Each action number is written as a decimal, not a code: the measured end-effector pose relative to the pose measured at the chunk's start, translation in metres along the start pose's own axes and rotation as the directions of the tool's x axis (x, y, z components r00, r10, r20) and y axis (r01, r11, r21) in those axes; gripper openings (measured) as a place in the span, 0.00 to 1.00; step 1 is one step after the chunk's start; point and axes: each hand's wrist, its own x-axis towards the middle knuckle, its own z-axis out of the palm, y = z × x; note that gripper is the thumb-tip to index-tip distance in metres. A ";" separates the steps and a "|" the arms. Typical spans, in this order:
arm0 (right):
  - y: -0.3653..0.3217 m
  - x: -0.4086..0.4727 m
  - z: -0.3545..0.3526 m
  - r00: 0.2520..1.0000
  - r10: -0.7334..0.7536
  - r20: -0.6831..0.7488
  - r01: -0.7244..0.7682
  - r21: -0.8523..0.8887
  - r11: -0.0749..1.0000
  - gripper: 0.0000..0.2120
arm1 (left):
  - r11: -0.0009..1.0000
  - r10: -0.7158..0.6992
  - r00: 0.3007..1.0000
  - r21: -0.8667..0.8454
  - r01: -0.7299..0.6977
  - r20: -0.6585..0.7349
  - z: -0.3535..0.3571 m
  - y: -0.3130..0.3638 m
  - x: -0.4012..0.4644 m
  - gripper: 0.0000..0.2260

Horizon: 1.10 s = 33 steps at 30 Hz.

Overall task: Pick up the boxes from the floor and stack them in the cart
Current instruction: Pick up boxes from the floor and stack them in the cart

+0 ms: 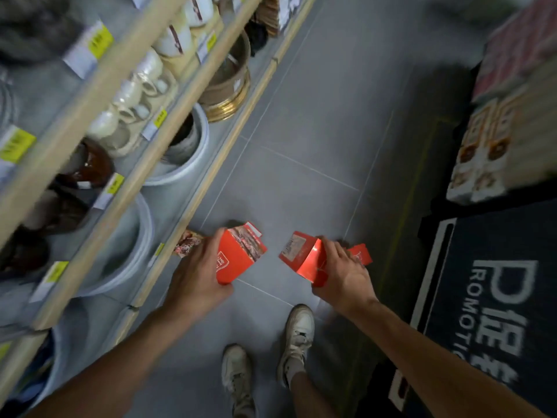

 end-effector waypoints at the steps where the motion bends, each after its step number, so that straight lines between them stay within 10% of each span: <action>1: -0.011 -0.010 -0.018 1.000 -0.020 -0.017 0.020 -0.010 1.000 0.46 | 1.000 0.015 1.000 -0.007 -0.015 -0.020 -0.017 0.008 -0.011 0.47; 18: -0.157 -0.166 -0.219 0.958 -0.228 -0.175 0.223 -0.051 0.974 0.50 | 0.993 0.096 0.953 -0.038 -0.111 -0.287 -0.238 0.087 -0.199 0.49; 33: -0.274 -0.206 -0.245 0.722 -0.688 -0.072 0.687 -0.043 0.725 0.45 | 0.920 -0.388 0.694 -0.202 0.337 -0.607 -0.290 0.071 -0.412 0.48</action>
